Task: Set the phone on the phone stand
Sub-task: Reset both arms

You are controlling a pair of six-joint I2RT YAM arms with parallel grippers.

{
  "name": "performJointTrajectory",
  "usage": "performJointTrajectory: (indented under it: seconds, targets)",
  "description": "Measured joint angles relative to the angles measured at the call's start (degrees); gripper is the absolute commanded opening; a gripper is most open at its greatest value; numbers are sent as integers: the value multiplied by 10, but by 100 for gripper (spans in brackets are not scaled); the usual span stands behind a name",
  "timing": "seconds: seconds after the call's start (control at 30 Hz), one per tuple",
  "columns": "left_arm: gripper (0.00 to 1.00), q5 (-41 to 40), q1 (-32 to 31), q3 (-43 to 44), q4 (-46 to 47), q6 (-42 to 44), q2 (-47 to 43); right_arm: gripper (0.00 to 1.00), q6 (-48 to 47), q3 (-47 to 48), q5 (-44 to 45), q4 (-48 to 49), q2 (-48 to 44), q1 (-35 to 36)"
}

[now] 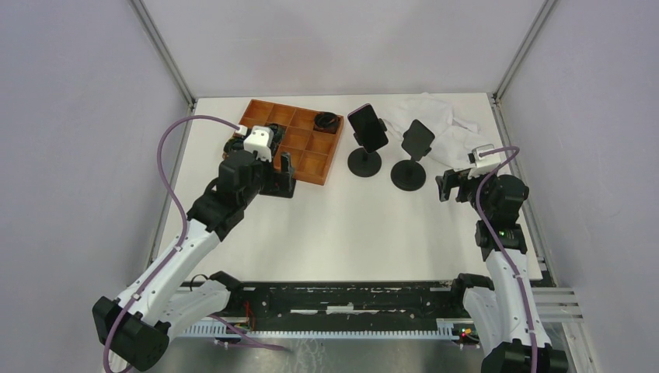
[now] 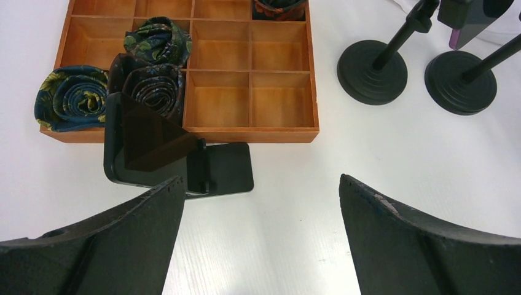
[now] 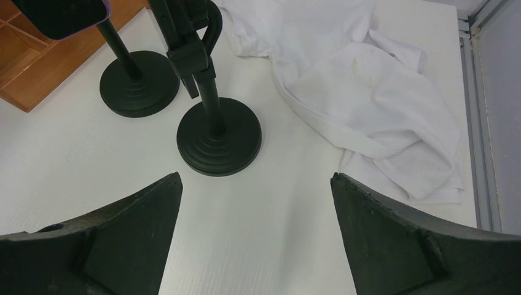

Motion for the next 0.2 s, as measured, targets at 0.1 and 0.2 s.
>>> performJointTrajectory:
  seconds: [0.1, 0.2]
  targets:
    - [100, 0, 0, 0, 0, 0, 0, 98, -1, 0, 0, 0, 0, 0]
    - [100, 0, 0, 0, 0, 0, 0, 98, -7, 0, -2, 0, 0, 0]
